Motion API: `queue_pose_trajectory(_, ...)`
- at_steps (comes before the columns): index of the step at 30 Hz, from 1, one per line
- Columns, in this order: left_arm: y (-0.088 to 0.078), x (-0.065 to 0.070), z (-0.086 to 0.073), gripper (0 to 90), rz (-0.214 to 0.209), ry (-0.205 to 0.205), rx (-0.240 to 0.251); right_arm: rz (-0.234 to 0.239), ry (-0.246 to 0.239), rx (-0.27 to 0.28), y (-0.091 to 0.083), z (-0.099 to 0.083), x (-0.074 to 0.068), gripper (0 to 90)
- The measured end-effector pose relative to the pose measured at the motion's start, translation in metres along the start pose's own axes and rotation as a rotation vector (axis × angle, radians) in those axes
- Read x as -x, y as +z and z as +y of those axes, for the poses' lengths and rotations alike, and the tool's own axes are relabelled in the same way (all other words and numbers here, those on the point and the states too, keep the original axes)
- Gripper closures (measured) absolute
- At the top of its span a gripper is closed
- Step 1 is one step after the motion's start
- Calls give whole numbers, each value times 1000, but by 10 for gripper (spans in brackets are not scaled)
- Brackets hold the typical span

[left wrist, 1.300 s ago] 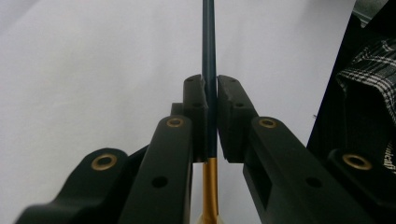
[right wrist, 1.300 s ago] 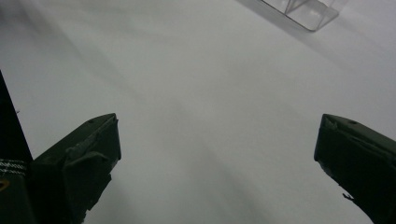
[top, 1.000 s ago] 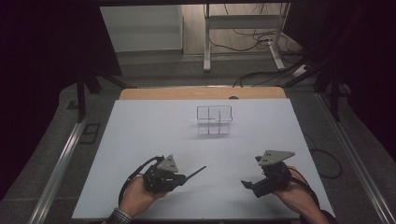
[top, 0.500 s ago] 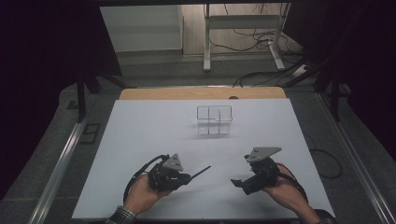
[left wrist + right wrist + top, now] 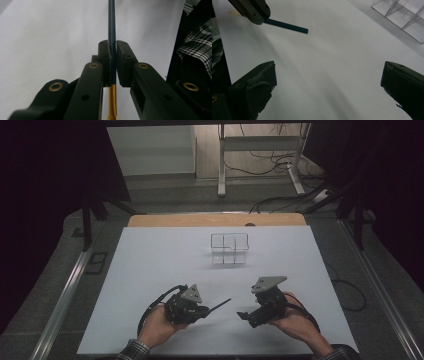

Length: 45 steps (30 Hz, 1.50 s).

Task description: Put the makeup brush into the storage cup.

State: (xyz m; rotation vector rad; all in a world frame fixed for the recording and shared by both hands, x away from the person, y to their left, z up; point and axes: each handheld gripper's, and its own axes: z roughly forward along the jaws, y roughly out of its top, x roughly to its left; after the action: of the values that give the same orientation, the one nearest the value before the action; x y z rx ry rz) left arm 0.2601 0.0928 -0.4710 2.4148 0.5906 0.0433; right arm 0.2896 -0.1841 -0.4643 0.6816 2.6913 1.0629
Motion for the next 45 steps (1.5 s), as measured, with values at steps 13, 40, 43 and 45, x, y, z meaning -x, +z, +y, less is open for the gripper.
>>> queue_pose_trajectory(13,5,1,7,834,-18,0,-9,46,-25,-10,10,14,-8,14)
queue_pose_trajectory(40,11,4,15,834,-33,33,-53,106,-208,-124,31,34,-24,360)
queue_pose_trajectory(43,11,4,15,834,-36,32,-56,106,-244,-133,33,35,-27,392)
queue_pose_trajectory(45,12,4,15,834,-36,29,-59,108,-263,-138,35,35,-29,415)
